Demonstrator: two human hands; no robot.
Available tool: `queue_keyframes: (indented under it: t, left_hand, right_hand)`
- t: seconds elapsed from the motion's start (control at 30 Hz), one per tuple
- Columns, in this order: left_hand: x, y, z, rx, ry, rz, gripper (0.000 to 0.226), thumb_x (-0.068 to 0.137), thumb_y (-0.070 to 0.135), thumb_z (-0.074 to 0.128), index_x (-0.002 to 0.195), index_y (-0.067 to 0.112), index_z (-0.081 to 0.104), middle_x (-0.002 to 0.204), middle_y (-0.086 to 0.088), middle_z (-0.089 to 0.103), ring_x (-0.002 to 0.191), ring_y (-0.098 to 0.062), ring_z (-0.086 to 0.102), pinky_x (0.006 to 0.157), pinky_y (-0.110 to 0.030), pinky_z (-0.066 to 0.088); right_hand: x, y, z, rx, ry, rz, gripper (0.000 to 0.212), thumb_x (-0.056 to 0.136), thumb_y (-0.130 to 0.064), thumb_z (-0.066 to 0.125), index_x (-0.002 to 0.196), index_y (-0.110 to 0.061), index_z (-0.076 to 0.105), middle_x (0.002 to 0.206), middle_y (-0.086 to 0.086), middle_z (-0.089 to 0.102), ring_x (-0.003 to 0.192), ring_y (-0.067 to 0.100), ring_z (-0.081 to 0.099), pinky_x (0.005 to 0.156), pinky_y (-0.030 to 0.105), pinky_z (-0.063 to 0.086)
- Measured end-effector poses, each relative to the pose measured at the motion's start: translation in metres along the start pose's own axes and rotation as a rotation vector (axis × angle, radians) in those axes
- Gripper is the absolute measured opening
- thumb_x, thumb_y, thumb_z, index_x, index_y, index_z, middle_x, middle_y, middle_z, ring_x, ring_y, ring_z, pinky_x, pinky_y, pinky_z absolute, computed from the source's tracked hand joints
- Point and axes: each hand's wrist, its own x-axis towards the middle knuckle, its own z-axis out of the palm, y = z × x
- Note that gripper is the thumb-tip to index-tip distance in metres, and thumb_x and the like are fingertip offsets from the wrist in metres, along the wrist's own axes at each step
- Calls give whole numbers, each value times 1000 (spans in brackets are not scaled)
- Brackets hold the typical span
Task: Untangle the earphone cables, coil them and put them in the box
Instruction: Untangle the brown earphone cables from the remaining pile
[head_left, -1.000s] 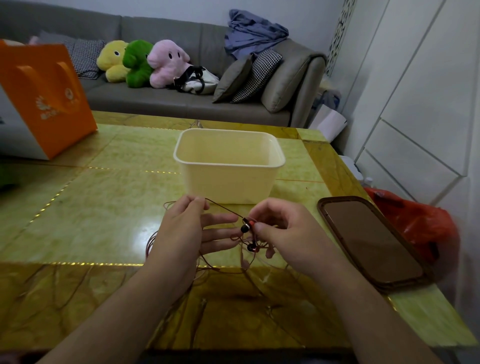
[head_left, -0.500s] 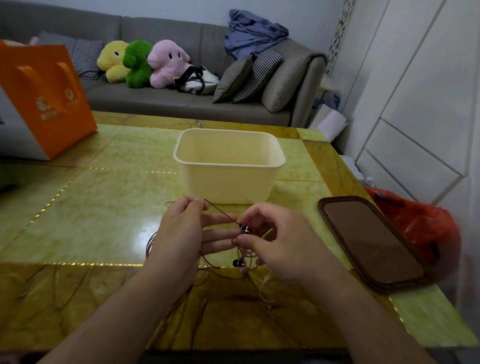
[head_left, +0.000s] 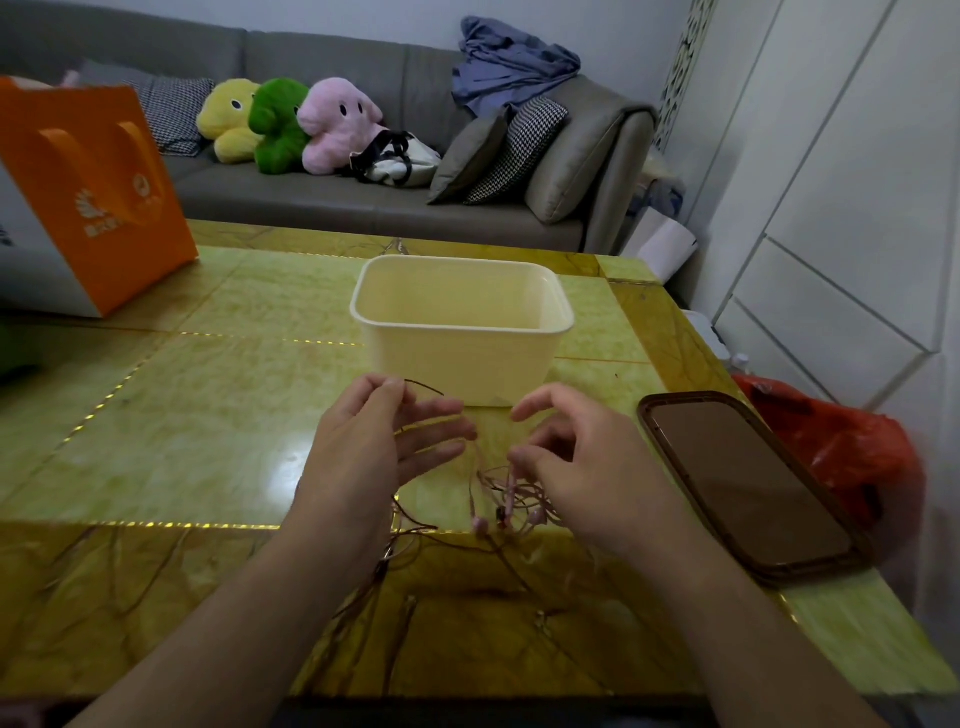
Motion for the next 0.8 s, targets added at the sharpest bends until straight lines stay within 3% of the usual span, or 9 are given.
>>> queue_keyframes:
  t: [0.1,0.17,0.27,0.4,0.5,0.57,0.6,0.7,0.8]
  left_hand:
    - [5,3,-4,-62,-1,6,23,111,13,40,90,13,50,104,-23,79,97,-39,78,86,-46,60]
    - [7,4,-5,-74,4,9,22,110,12,40,89,13,49,105,-24,79,98,-40,78,86,-45,59]
    - [9,3,-7,-56,36,17,21,108,11,41,89,12,50,102,-23,79,95,-39,79,83,-46,62]
    - [11,0,-9,-26,107,-16,17,104,7,43,90,8,53,98,-26,77,84,-38,78,70,-44,67]
    - [12,0,-11,24,160,-44,18,100,6,42,87,7,54,89,-22,75,71,-31,74,60,-40,65]
    - [12,1,-15,203,193,-42,21,99,7,43,83,4,57,80,-15,71,58,-25,68,49,-32,58]
    - [13,-1,-19,402,203,-21,23,98,10,45,82,1,59,75,-12,70,54,-24,65,45,-30,53]
    - [16,-5,-31,1081,174,95,30,94,21,50,73,3,60,60,-5,66,54,-32,65,47,-41,52]
    - [19,-14,-41,1414,182,163,35,95,26,52,67,6,51,57,-5,56,51,-30,51,48,-33,38]
  right_hand:
    - [3,8,-1,-96,35,11,18,100,-12,68,90,-27,72,72,-5,72,63,12,70,62,40,62]
    - [4,12,-2,-71,72,40,22,102,-13,64,86,-27,72,70,0,70,60,21,70,58,48,62]
    - [7,13,-6,39,91,103,23,103,-13,63,85,-23,73,64,3,67,59,31,68,52,48,62]
    - [9,14,-11,251,48,164,6,96,-10,75,97,-14,71,60,-4,43,57,23,56,56,47,58]
    - [10,16,-17,168,52,150,24,87,-8,84,102,-22,71,72,-2,35,64,24,46,60,46,56]
    - [11,20,-21,207,64,154,29,88,4,78,100,-22,72,74,0,36,65,26,55,61,44,54]
    - [12,23,-23,263,71,169,31,89,10,73,100,-19,73,73,-1,37,65,27,62,60,43,53]
    - [14,26,-27,441,79,213,32,90,19,63,105,-9,72,71,-1,39,64,24,68,56,41,51]
    - [16,27,-29,597,66,247,33,90,22,59,108,-3,71,70,-2,43,64,24,66,56,40,50]
